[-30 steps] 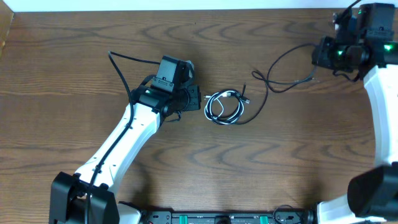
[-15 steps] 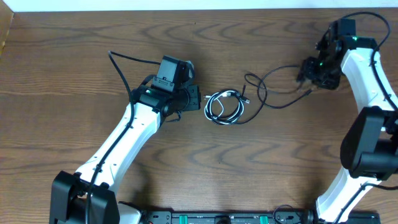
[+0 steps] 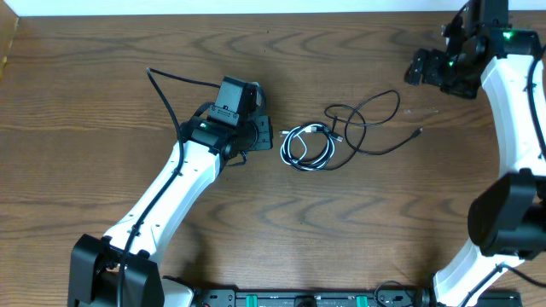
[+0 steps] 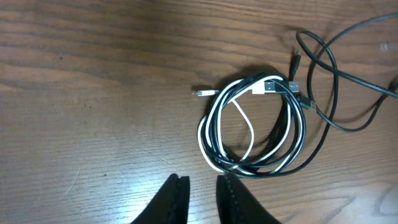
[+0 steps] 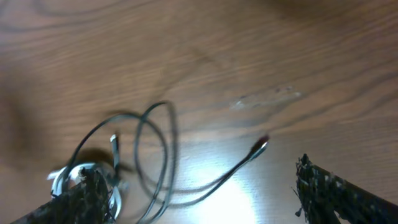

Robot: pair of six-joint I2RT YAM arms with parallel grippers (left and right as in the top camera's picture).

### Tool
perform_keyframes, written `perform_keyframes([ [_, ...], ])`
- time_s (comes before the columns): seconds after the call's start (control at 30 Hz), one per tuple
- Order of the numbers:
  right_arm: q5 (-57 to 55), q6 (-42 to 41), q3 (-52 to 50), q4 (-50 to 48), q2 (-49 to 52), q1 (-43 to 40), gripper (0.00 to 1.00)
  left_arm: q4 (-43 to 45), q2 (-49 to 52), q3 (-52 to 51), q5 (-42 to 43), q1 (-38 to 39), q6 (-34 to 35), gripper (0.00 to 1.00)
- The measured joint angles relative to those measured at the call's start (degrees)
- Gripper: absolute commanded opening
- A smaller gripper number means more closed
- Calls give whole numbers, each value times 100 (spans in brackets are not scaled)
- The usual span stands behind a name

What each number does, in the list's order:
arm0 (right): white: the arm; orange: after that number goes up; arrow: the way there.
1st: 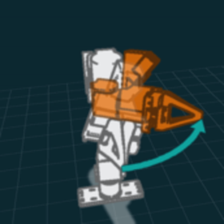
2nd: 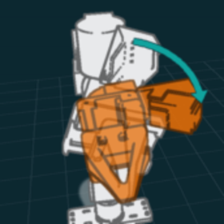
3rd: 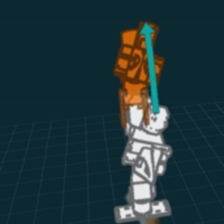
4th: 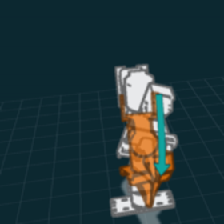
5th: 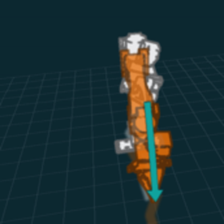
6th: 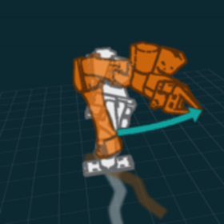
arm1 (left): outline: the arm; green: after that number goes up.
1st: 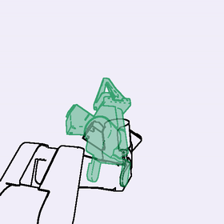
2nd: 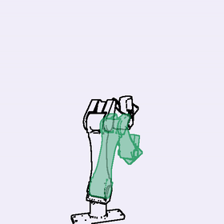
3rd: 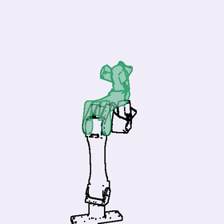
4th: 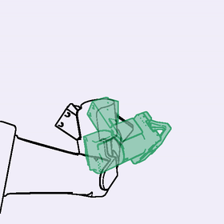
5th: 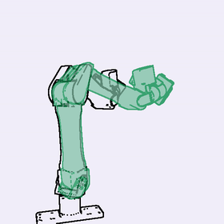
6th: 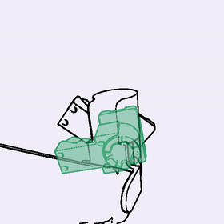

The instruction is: Untangle cables

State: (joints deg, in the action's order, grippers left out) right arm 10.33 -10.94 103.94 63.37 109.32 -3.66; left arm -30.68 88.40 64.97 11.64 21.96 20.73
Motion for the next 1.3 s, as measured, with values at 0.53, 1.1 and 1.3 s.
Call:
perform_keyframes([
  [0.53,1821,1768,-247,229,-131,1786,1,-28,0,0,-258,-654,778,8],
  [1.1,-901,175,-2341,-938,-94,3438,1,-557,0,0,48,-953,929,8],
  [1.3,-1300,-66,-2656,-1292,-81,3412,1,-560,0,0,48,-953,929,7],
])
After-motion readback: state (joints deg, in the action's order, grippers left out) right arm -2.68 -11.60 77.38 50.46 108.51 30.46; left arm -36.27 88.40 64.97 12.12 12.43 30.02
